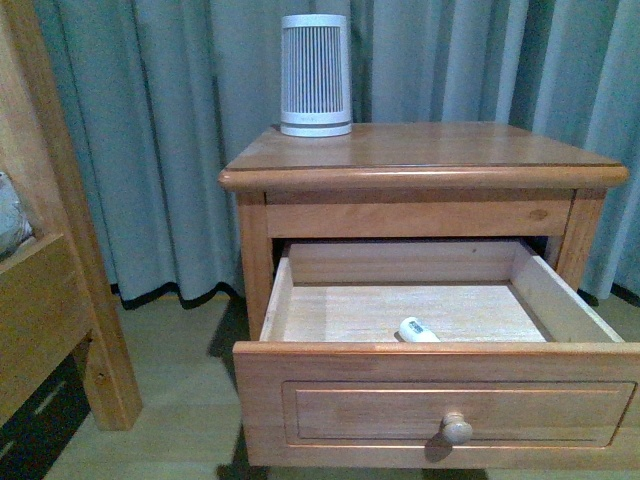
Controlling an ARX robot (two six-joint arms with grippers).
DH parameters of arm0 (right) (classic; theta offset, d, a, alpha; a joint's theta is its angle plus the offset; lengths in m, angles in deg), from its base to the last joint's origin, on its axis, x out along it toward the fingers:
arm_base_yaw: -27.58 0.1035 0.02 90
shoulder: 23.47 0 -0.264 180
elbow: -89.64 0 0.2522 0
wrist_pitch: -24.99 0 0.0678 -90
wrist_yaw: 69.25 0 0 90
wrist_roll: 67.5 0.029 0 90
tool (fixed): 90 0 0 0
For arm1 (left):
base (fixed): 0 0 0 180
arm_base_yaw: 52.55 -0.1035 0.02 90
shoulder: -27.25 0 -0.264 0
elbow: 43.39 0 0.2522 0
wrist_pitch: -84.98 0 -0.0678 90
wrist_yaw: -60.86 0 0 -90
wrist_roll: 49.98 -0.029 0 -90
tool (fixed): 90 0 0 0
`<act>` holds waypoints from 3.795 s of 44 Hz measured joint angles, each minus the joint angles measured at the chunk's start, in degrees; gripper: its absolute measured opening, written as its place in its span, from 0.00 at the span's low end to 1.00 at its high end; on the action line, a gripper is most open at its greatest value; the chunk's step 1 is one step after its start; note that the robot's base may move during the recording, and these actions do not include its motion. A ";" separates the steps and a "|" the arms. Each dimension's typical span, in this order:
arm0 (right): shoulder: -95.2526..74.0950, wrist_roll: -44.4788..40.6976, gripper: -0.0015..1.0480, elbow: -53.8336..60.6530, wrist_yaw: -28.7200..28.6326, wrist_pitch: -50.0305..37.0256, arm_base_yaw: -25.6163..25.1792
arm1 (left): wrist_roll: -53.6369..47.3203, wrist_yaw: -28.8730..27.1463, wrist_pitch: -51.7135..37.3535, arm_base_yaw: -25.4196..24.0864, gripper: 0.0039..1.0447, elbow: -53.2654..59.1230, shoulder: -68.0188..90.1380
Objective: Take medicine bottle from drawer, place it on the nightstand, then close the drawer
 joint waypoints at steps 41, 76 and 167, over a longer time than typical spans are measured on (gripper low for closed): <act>-0.04 0.00 0.93 0.00 0.28 0.00 0.00 | -0.26 0.09 10.93 0.00 0.03 2.95 -13.79; -55.21 6.34 0.93 -31.34 -1.97 -8.22 11.37 | -0.24 0.13 18.45 0.00 0.05 2.95 -21.64; -123.60 6.58 0.46 -66.47 5.27 -8.39 14.99 | -0.28 0.13 18.45 0.00 0.94 2.95 -21.64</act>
